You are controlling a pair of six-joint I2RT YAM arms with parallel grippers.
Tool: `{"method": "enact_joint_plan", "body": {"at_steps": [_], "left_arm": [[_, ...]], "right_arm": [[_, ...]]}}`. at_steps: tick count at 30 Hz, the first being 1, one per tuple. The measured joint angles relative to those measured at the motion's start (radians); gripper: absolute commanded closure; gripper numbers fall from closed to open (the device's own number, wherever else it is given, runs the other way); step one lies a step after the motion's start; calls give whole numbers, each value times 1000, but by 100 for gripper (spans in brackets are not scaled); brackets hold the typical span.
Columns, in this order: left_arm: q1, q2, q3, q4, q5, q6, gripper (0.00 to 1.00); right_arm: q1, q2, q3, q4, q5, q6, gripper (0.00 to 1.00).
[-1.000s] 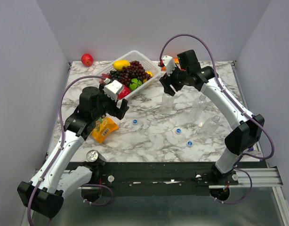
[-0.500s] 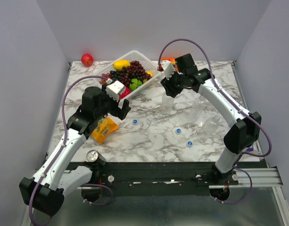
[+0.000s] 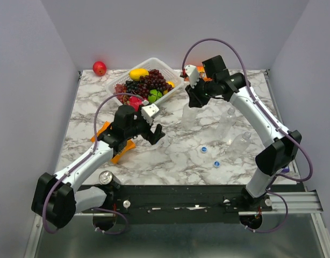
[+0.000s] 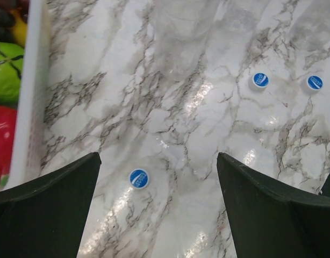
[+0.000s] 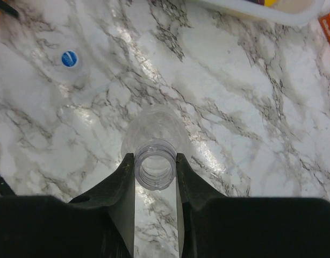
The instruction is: Screw on the bottle caps
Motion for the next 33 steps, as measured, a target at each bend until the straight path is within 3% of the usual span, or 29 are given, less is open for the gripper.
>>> {"method": "enact_joint_plan", "body": {"at_steps": [5,13,33], "left_arm": [[-89,83,-34,148,0,34,1],[-134,193,-23,320,-15,39,1],[-153,272,14,389,133,9,1]], "right_arm": [[3,-20,118,-75,-109,2,98],[11,-62,125,-132,-254,24,98],[9,-62,126,-132,-379,57,99]]}}
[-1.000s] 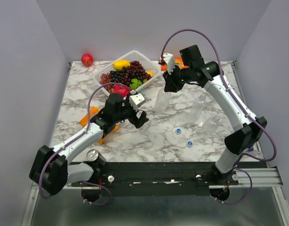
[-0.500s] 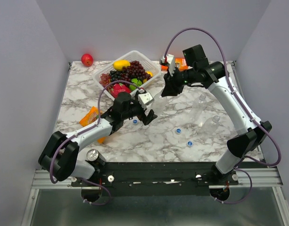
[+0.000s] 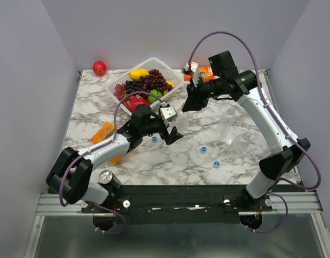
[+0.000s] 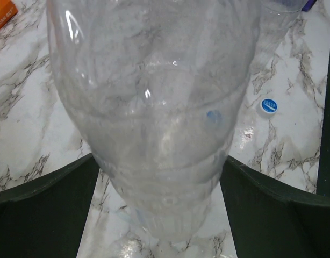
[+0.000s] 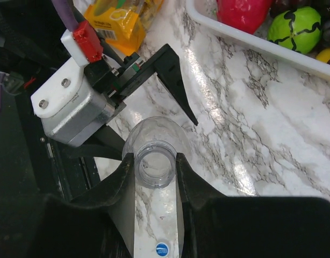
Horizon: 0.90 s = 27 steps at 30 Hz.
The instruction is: Screw on the bottle caps
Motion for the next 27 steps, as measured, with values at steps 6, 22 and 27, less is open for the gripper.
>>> {"method": "enact_joint_plan", "body": {"at_steps": [6,22,27], "left_arm": [[-4,3,7,-3,60,-7,1],[-8,-33,-27,-3,47,-8,24],[-8,-50,-42,-1,11,-30,38]], "right_arm": [[3,0,0,1,-64,29,99],[3,-1,1,0,-90,32,85],[3,-2,2,-1,-87,23,43]]}}
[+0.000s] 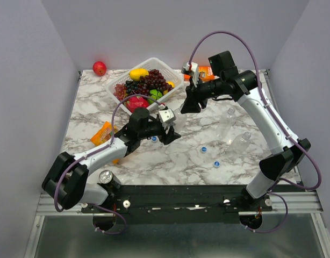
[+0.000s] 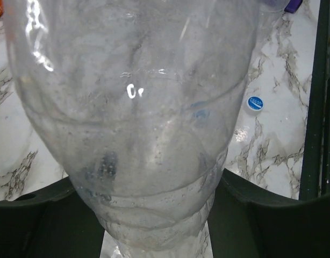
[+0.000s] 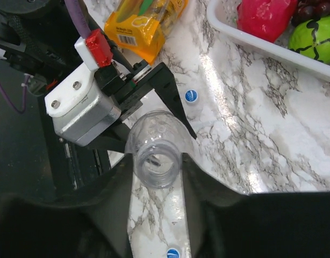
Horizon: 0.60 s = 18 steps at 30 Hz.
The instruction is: Screw on the bottle caps
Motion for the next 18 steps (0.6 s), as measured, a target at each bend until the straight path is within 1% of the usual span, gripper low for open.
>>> {"method": "enact_joint_plan", "body": {"at_steps": [2,3,4,7,8,9,10,11,12,14,15,16,17,18], "left_arm": [[1,-11,-8,3,-24,-8,42],[2,-13,-10,8,-31,-13,43],[6,-22,-17,9,-39,-18,44],[24,-45,-23,3,-53,-34,54],[36,-56,-23,-5,-58,-39,60],[47,-67,-23,-11,-61,-42,62],[68,-88,-23,-23,-65,-47,64],[85,-105,-23,-35,-68,-49,77],[112,-129,-23,-50,-71,-52,85],[154,-182,-23,-87,-90,-57,100],[177,-216,-23,-105,-107,-56,100],[187,-244,-23,-120,-122,-55,100],[192,-270,-23,-136,-134,-53,100],[193,-306,-23,-150,-151,-51,100]], "right_arm": [[0,-1,5,-3,3,2,34],[0,-1,14,-7,10,-1,22],[0,-1,24,-11,16,-1,20],[0,-5,70,-21,55,-2,18],[-2,-10,84,-20,67,-2,16],[-4,-18,93,-19,80,-8,11],[-6,-30,95,-18,93,-16,11],[-8,-43,95,-18,110,-28,11],[-9,-56,93,-21,126,-55,8],[-10,-73,79,-29,146,-114,8],[-10,-83,40,-44,167,-171,12],[-10,-83,36,-47,169,-177,14],[-10,-83,2,-49,177,-217,16],[-10,-82,-49,-46,189,-252,19]]}}
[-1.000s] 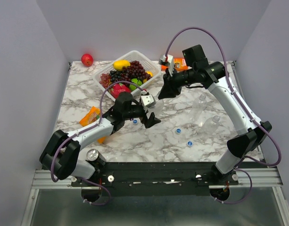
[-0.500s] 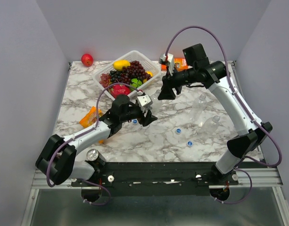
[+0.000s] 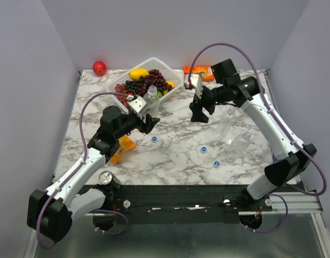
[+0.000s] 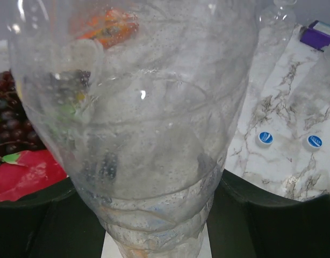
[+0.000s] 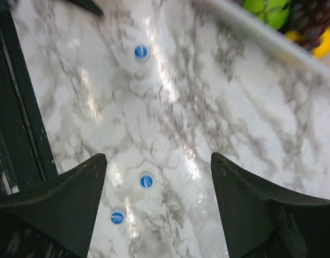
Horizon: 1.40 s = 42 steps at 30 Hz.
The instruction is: Screw on the bottle caps
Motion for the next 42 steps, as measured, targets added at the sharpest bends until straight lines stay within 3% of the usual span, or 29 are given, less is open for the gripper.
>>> {"method": "enact_joint_plan", "body": {"at_steps": [3,8,19,42], "left_arm": [[-1,-72,0,-27,-37,-1,100],[9,-97,3,-82,-69,-8,100],[31,-63,3,-108,-80,-23,100],[44,-62,3,-108,-80,-46,100]], "right_arm": [[0,29,-180,4,77,-93,25],[0,91,-391,52,213,-226,25],[46,23,-708,230,322,-444,26],[102,26,-880,402,375,-561,41]]}}
